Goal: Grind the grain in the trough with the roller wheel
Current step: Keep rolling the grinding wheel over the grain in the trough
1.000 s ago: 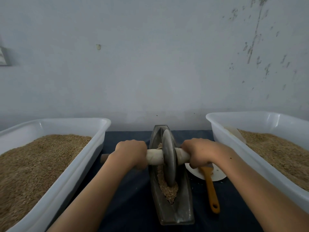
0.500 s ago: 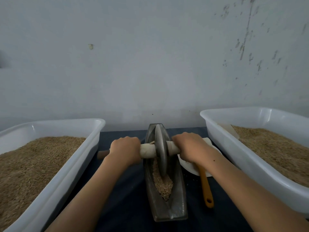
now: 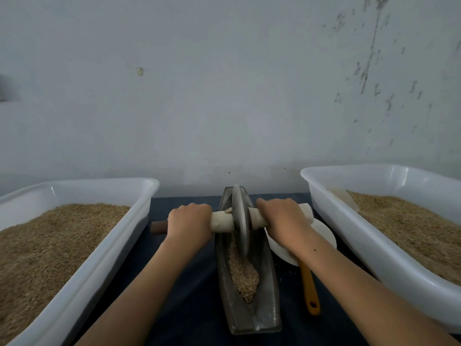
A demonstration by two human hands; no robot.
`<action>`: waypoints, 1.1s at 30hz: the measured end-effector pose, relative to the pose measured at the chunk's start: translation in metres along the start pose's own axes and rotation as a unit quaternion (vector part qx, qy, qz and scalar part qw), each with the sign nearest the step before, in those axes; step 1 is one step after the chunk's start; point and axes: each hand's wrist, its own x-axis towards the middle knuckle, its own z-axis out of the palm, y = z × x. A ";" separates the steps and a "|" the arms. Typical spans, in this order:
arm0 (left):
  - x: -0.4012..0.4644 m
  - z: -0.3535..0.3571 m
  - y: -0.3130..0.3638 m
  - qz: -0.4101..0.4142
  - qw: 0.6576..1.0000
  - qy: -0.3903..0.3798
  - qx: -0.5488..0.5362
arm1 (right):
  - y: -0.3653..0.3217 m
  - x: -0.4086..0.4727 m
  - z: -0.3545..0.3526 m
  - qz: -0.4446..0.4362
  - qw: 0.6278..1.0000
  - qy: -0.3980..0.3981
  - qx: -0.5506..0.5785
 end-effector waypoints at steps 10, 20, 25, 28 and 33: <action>0.002 -0.011 -0.011 0.024 0.977 -0.209 -0.041 | 0.002 -0.004 -0.022 -0.037 0.987 -0.155 0.017; 0.000 -0.001 0.002 -0.011 1.000 -0.008 0.011 | 0.000 0.001 -0.005 0.003 0.999 -0.035 0.006; 0.001 -0.002 -0.001 -0.006 0.998 -0.062 0.004 | 0.004 -0.001 -0.009 -0.015 0.998 -0.063 0.019; 0.001 -0.009 -0.006 0.008 0.989 -0.146 -0.010 | 0.004 -0.005 -0.019 -0.026 0.991 -0.131 0.029; 0.001 -0.013 -0.010 0.021 0.976 -0.216 -0.015 | 0.007 -0.005 -0.028 -0.025 0.975 -0.212 0.068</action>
